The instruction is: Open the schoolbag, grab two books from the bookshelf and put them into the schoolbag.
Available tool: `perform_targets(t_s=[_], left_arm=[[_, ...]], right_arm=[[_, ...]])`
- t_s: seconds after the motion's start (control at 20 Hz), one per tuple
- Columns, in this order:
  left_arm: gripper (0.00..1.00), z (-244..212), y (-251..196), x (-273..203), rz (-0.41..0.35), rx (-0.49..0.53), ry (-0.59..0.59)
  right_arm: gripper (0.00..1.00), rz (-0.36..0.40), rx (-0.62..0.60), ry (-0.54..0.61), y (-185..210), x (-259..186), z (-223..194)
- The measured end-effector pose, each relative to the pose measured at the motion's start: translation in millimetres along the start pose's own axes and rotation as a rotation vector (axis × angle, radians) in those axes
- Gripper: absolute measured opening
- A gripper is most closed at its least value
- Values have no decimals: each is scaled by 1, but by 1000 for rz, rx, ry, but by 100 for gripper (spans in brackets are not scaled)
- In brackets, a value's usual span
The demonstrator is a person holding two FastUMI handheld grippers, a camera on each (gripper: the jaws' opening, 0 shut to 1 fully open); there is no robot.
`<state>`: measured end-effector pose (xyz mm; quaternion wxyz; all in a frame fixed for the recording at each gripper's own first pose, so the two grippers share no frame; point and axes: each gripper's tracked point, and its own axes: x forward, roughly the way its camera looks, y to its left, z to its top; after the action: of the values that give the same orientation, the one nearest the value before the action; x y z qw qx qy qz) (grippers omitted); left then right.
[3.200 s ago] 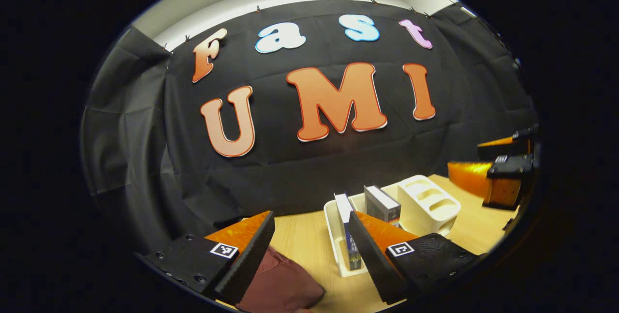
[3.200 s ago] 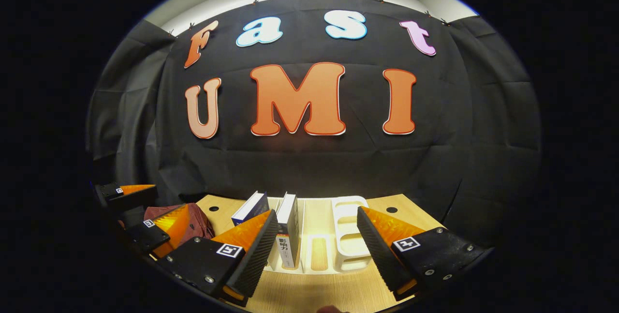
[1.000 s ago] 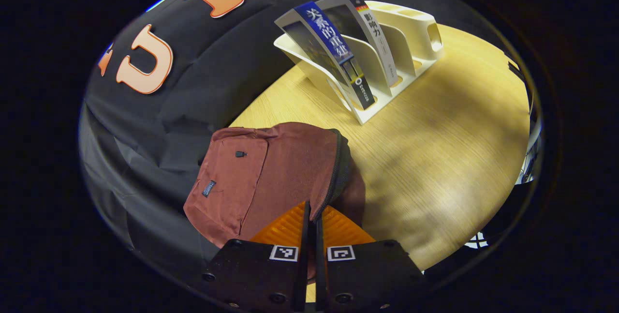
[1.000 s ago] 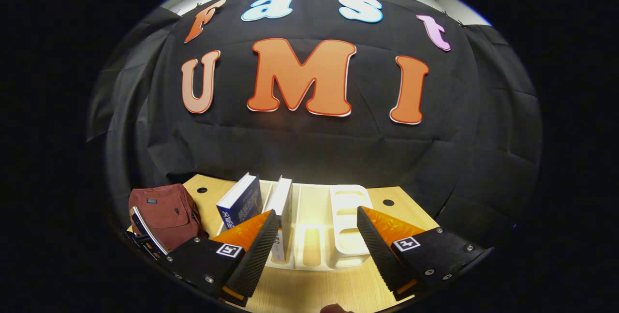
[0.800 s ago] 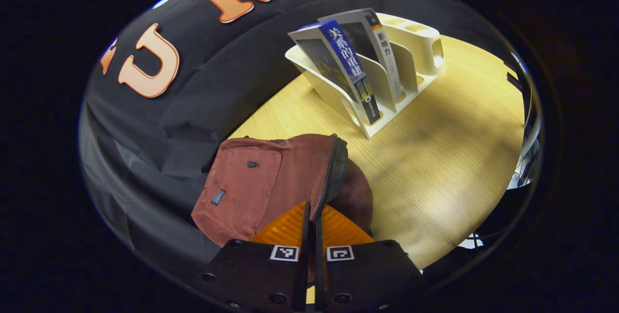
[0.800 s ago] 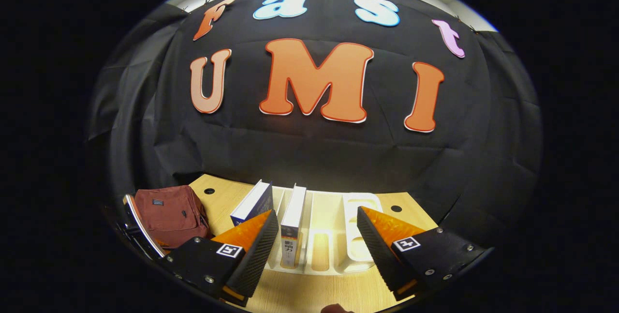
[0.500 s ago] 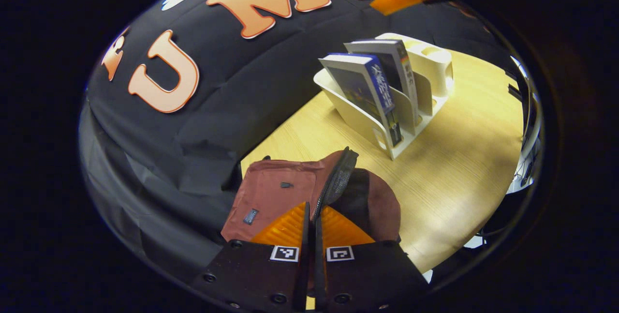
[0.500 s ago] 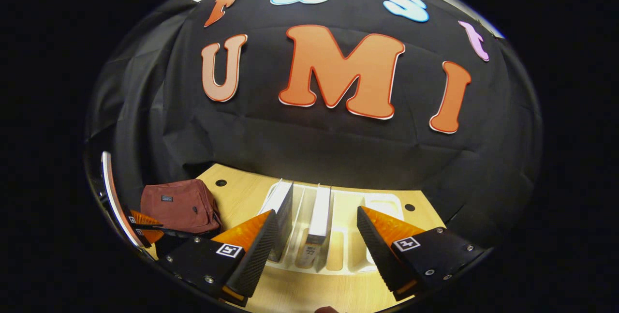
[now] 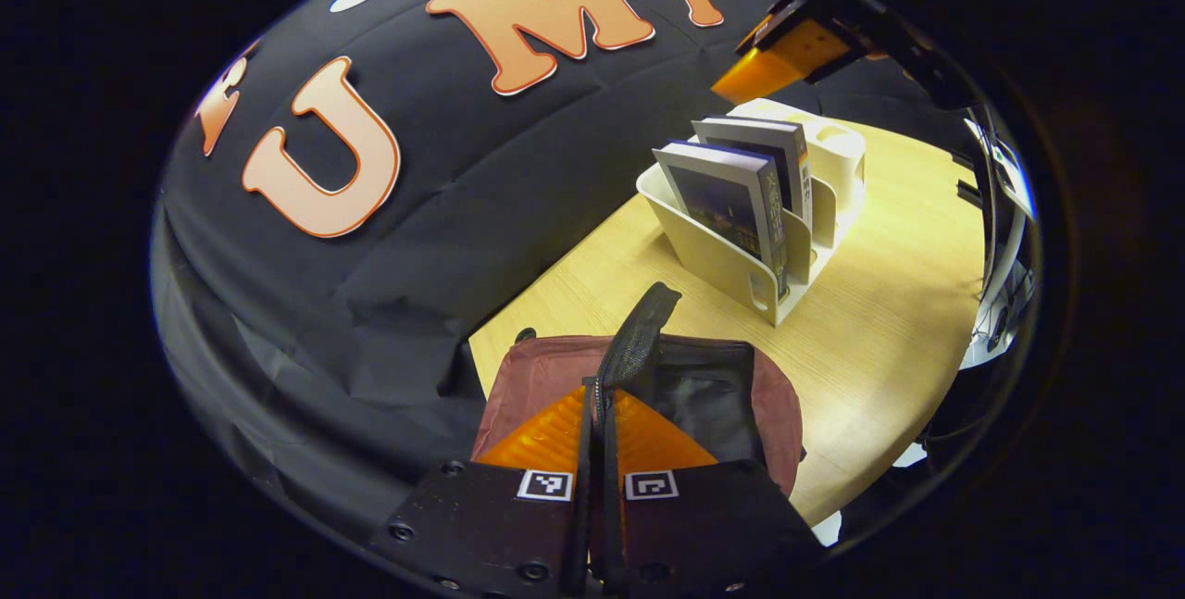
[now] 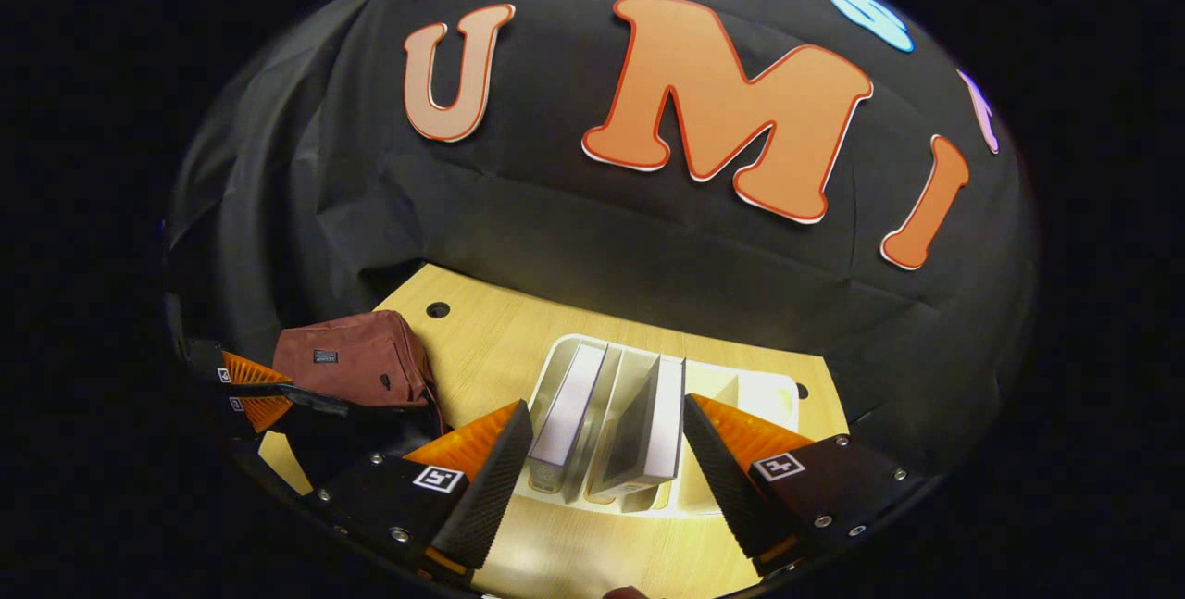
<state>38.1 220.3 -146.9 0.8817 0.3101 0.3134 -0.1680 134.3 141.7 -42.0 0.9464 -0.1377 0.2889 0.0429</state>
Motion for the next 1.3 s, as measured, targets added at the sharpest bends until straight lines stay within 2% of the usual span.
perform_targets(t_s=[0.25, 0.55, 0.65, 0.9, 1.0, 1.1, 1.15, 1.2, 1.25, 1.3], left_arm=[[6, 1, 14, 1, -20, -39, -19], [7, 0, 18, 1, -25, -64, -35], [7, -2, 19, 0, -28, -72, -37], [7, -6, 19, -1, -26, -85, -40], [7, -9, 19, -1, -27, -88, -40], [7, -10, 19, -4, -29, -85, -42], [7, -10, 20, -5, -28, -84, -44], [7, -11, 19, -3, -28, -87, -46], [7, -12, 20, -3, -31, -94, -42], [7, -12, 20, -3, -35, -101, -38]], right_arm=[[98, 28, -50, 150, 10, 22, 5], [99, 72, -93, 352, 24, 55, -12], [99, 88, -63, 423, 31, 64, -22], [98, 51, 2, 581, 22, 92, -46], [93, 55, 19, 640, 27, 99, -56], [83, 51, 19, 682, 31, 103, -63], [64, 42, 16, 698, 32, 106, -66], [70, 29, 12, 708, 31, 107, -69], [53, 15, 10, 715, 31, 109, -71], [58, 19, 11, 729, 34, 109, -73]])
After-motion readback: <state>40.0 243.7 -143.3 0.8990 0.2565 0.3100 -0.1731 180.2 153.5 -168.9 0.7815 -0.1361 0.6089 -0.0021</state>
